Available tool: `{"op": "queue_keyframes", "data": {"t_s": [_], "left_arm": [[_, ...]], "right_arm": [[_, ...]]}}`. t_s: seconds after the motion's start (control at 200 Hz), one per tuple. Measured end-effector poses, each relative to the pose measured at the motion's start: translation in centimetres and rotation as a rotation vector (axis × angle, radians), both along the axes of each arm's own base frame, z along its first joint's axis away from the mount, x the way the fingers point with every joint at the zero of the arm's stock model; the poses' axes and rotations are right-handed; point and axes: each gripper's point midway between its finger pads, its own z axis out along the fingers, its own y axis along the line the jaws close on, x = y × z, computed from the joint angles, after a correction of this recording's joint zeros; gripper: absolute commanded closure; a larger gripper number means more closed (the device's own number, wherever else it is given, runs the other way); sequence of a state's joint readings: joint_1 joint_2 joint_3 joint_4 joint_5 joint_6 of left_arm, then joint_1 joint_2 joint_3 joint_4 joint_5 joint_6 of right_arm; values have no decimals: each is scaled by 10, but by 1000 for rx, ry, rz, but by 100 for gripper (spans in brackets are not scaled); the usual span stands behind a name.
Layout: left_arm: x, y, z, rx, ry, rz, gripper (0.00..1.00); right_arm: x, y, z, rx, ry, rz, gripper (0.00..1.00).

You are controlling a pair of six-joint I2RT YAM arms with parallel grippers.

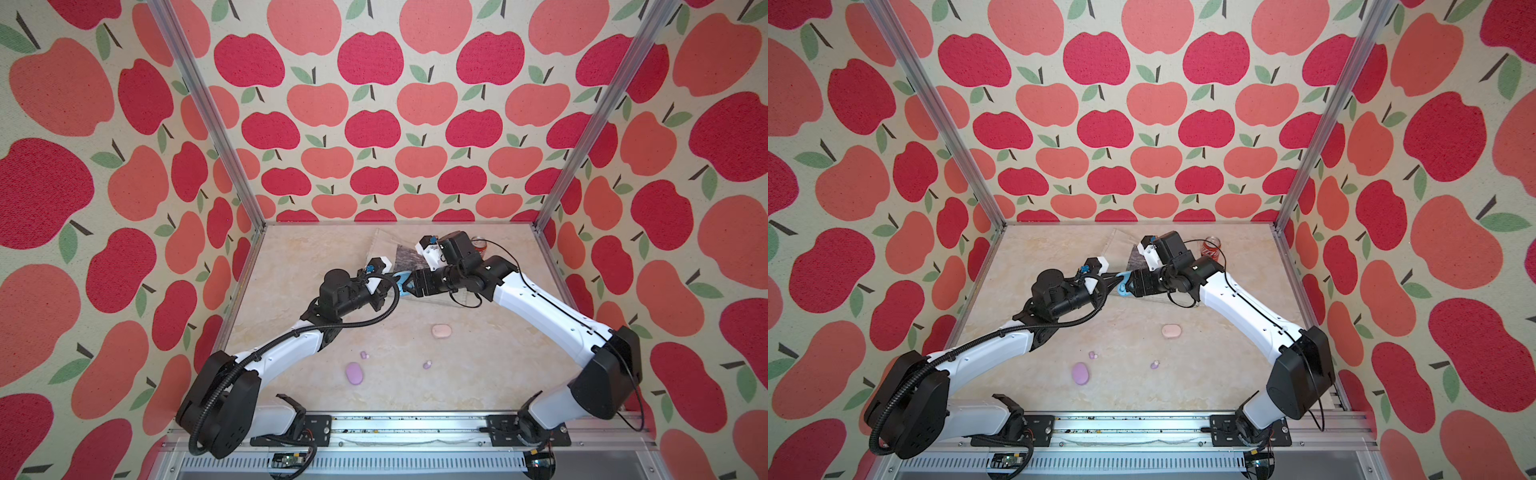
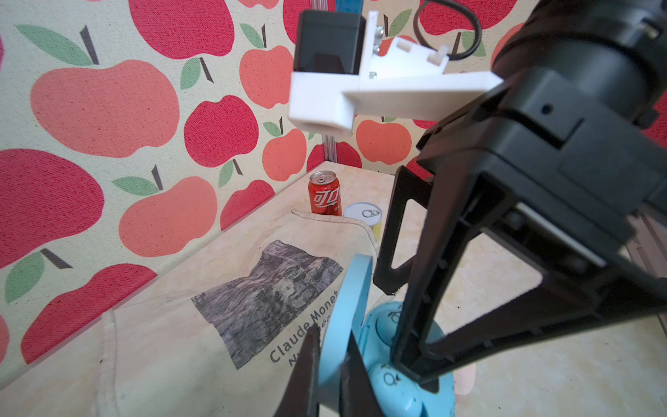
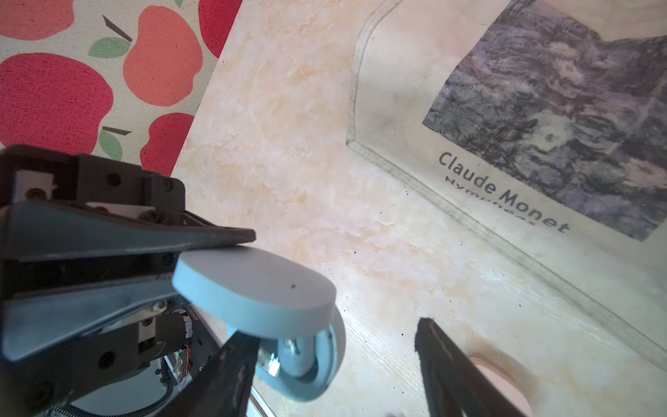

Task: Insert wireless bluetooth earbuds into charging case
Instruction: Insert the wireless bluetooth earbud into the charging case.

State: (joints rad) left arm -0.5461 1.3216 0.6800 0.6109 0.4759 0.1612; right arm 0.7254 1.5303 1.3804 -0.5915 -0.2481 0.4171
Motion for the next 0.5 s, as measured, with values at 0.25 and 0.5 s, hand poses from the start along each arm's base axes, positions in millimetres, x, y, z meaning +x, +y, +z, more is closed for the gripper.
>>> {"op": "queue_keyframes", "data": {"t_s": [0.25, 0.5], "left_arm": [[6, 0, -27, 43, 26, 1, 100], [18, 2, -94, 129, 107, 7, 100]], "right_arm": [[19, -17, 6, 47, 6, -79, 26], [31, -41, -2, 28, 13, -173, 26]]}}
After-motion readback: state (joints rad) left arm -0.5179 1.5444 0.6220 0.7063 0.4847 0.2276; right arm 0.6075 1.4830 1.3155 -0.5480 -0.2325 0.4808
